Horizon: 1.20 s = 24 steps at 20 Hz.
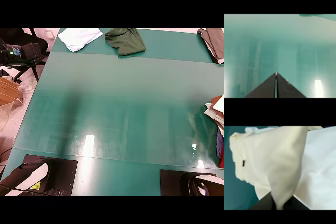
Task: Fold the shirts.
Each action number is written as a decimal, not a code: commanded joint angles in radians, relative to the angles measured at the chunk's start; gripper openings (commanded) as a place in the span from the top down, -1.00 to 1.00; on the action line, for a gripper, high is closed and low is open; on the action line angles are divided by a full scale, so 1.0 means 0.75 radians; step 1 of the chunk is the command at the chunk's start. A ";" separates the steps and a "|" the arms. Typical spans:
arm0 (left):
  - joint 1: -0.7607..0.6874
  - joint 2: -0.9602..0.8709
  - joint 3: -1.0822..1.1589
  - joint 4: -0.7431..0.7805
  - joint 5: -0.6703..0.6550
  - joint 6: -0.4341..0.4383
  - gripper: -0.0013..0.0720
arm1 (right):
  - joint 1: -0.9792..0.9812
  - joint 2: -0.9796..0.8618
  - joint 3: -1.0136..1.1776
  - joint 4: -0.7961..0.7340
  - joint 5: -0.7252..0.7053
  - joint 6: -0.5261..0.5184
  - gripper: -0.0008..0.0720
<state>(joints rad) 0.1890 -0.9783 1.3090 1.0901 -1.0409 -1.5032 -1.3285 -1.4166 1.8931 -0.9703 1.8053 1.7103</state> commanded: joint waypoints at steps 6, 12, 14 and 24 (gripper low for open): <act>0.001 0.001 0.000 -0.039 -0.132 0.001 0.88 | 0.213 -0.046 0.000 -0.502 0.039 -0.163 0.05; 0.001 0.001 0.000 -0.040 -0.155 0.015 0.88 | 0.082 -0.026 0.189 -0.510 0.024 -0.176 -0.49; 0.001 0.001 0.000 -0.043 -0.145 0.017 0.88 | 0.041 -0.026 0.295 -0.444 -0.010 -0.173 -0.60; 0.001 0.001 0.000 -0.113 -0.181 0.024 0.88 | 0.661 0.240 0.079 0.571 -0.778 -0.160 -0.58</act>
<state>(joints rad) 0.1890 -0.9783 1.3090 1.0294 -1.1675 -1.4849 -1.0595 -1.2793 1.9743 -0.7216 1.4078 1.5932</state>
